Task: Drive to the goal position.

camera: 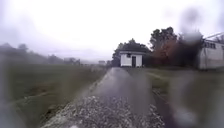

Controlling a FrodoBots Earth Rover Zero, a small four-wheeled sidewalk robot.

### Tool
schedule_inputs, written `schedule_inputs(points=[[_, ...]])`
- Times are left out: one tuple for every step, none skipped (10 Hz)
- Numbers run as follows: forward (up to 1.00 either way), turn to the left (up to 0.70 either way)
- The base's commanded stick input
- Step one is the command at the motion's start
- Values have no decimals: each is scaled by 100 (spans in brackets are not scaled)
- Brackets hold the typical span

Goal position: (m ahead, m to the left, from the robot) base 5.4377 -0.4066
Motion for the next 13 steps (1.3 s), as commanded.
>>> schedule_inputs(points=[[85,0],[85,0],[85,0],[85,0],[85,0],[85,0],[85,0],[85,0],[85,0],[85,0],[85,0],[85,0],[85,0]])
